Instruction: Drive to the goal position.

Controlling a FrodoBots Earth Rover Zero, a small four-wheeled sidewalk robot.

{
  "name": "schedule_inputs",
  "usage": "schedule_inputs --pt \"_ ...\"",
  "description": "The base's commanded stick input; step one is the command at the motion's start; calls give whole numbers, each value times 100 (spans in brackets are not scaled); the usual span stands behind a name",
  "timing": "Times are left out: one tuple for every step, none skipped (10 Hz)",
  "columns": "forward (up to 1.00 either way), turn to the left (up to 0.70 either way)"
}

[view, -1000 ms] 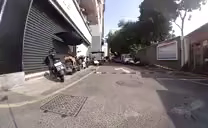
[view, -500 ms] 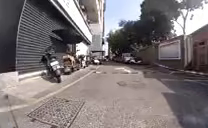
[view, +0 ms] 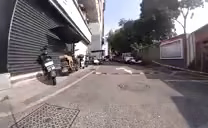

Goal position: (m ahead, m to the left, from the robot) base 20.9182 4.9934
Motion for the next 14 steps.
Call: schedule_inputs --pt "45 0" --pt "45 0" --pt "45 0" --pt "45 0" --pt "45 0" --pt "45 0" --pt "45 0" --pt "45 0" --pt "45 -1" --pt "45 -7" --pt "45 -21" --pt "45 0" --pt "50 0" --pt "70 0"
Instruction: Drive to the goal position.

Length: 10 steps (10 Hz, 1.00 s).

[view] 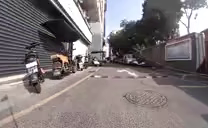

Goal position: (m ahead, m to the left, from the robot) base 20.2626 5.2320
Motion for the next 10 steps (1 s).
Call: schedule_inputs --pt "70 0" --pt "70 0" --pt "70 0" --pt "70 0" --pt "70 0" --pt "70 -5" --pt "70 -12" --pt "70 -8" --pt "70 0" --pt "70 0"
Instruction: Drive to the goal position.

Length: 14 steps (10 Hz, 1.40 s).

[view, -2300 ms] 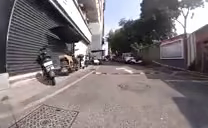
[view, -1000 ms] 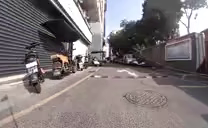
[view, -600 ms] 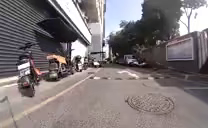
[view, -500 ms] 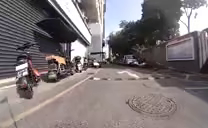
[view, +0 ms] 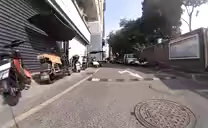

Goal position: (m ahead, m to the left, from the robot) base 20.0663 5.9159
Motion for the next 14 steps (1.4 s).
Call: schedule_inputs --pt "70 0" --pt "70 0" --pt "70 0" --pt "70 0" --pt "70 0" --pt "70 0" --pt "70 0" --pt "70 0" --pt "70 0" --pt "70 0" --pt "70 0" --pt "70 0" --pt "70 0" --pt "70 0"
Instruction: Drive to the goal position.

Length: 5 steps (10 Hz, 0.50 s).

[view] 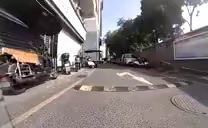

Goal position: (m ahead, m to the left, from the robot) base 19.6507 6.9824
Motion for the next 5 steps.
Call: schedule_inputs --pt "70 0" --pt "70 0" --pt "70 0" --pt "70 0" --pt "70 0"
